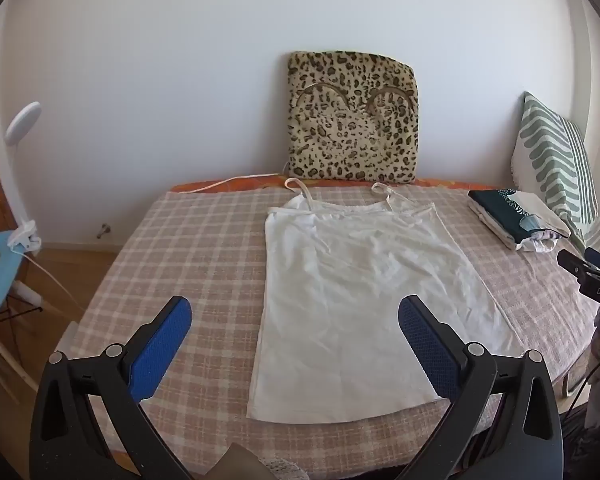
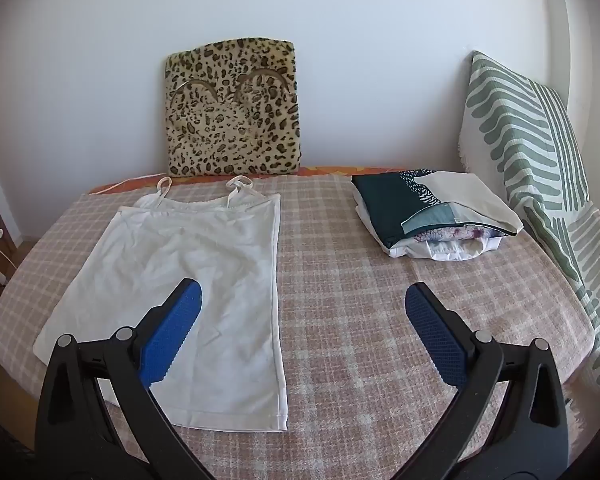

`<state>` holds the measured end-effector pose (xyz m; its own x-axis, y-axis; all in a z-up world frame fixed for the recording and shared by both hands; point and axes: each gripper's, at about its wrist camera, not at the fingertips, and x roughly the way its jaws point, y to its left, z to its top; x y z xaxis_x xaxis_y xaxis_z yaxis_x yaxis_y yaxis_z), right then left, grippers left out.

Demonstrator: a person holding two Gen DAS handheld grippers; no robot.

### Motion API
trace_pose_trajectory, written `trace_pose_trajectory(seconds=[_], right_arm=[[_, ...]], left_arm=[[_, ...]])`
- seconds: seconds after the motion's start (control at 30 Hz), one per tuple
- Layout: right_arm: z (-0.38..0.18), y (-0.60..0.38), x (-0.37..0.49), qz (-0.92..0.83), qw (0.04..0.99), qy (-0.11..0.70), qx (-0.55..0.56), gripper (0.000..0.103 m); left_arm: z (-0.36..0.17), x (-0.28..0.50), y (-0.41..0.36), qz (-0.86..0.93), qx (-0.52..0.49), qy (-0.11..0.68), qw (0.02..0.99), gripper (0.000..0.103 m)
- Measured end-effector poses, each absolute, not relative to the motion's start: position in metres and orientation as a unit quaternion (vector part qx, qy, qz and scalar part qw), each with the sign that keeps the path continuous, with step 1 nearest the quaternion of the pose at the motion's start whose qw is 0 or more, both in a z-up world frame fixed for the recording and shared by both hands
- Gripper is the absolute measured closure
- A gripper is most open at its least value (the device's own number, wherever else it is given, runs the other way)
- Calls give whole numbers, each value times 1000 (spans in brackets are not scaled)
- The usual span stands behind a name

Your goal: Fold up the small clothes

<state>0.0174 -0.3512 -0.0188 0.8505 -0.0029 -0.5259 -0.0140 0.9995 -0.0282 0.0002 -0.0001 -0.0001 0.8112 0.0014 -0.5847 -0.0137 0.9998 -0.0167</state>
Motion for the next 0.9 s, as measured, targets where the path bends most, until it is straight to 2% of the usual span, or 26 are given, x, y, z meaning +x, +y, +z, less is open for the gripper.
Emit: trace_pose_trajectory(seconds=[0.9], right_arm=[[-20, -351, 20, -2, 962, 273, -16, 0]], left_arm=[[9, -2, -2, 1, -8, 294, 956, 0]])
